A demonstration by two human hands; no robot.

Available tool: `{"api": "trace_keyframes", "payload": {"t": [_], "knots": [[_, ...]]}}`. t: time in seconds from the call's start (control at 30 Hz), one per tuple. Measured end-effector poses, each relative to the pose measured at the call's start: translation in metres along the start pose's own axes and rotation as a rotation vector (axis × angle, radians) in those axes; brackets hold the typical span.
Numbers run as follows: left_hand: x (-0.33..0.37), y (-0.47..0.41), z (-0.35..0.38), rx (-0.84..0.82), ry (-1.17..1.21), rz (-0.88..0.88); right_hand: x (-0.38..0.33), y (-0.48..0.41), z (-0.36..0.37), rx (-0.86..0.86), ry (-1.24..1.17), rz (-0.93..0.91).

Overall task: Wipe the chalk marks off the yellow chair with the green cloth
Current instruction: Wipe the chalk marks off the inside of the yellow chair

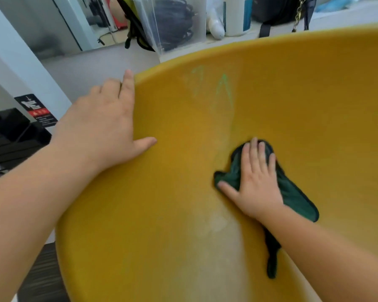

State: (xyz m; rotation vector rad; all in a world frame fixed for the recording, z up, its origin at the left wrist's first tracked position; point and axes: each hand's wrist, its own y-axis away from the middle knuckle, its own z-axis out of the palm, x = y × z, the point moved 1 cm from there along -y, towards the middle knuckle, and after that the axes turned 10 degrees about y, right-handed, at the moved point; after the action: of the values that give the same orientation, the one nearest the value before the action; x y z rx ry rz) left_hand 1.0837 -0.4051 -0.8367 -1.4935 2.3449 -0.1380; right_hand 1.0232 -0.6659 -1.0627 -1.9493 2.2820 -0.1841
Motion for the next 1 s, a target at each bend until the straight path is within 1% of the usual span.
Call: {"api": "trace_keyframes", "payload": {"t": [0.07,0.1,0.17,0.27,0.33,0.37,0.43,0.53,0.6,0.67,0.7,0.77,0.87,0.93,1.0], "knots": [[0.001,0.001,0.0,0.009,0.025,-0.013,0.0,-0.026,-0.006,0.067,0.009,0.112],[0.001,0.002,0.0,0.012,0.025,-0.022,-0.003,-0.042,-0.014,0.113,0.008,0.133],[0.0,0.003,0.001,0.023,0.01,-0.031,-0.013,-0.084,-0.044,0.267,-0.015,0.124],[0.0,0.002,0.001,0.021,0.01,-0.029,-0.032,-0.148,-0.114,0.505,-0.032,0.093],[-0.001,0.001,0.002,0.012,0.013,-0.033,-0.05,-0.168,-0.143,0.591,-0.057,0.106],[-0.001,0.0,0.002,0.016,0.011,-0.036,-0.063,-0.169,-0.144,0.61,-0.076,0.078],[-0.003,-0.002,0.004,0.02,0.007,-0.048,-0.095,-0.155,-0.126,0.609,-0.134,-0.041],[-0.003,-0.003,0.005,0.018,0.009,-0.056,-0.126,-0.111,-0.076,0.498,-0.224,-0.209],[-0.001,-0.001,0.003,0.005,-0.008,-0.051,-0.115,-0.076,-0.045,0.387,-0.182,-0.326],[0.001,0.001,0.0,-0.01,-0.006,-0.046,-0.077,-0.046,-0.014,0.295,-0.041,-0.418],[0.002,0.002,-0.002,-0.015,0.007,-0.043,-0.049,-0.036,-0.002,0.284,0.048,-0.426],[0.001,0.002,-0.004,-0.031,0.039,-0.041,0.009,-0.031,0.01,0.278,0.199,-0.351],[0.001,0.002,-0.007,-0.053,0.076,-0.038,0.065,-0.053,-0.013,0.282,0.285,-0.121],[0.002,0.002,-0.008,-0.056,0.088,-0.04,0.065,-0.085,-0.048,0.345,0.201,0.062],[0.003,0.003,-0.007,-0.06,0.081,-0.042,0.027,-0.12,-0.088,0.407,0.038,0.253]]}}
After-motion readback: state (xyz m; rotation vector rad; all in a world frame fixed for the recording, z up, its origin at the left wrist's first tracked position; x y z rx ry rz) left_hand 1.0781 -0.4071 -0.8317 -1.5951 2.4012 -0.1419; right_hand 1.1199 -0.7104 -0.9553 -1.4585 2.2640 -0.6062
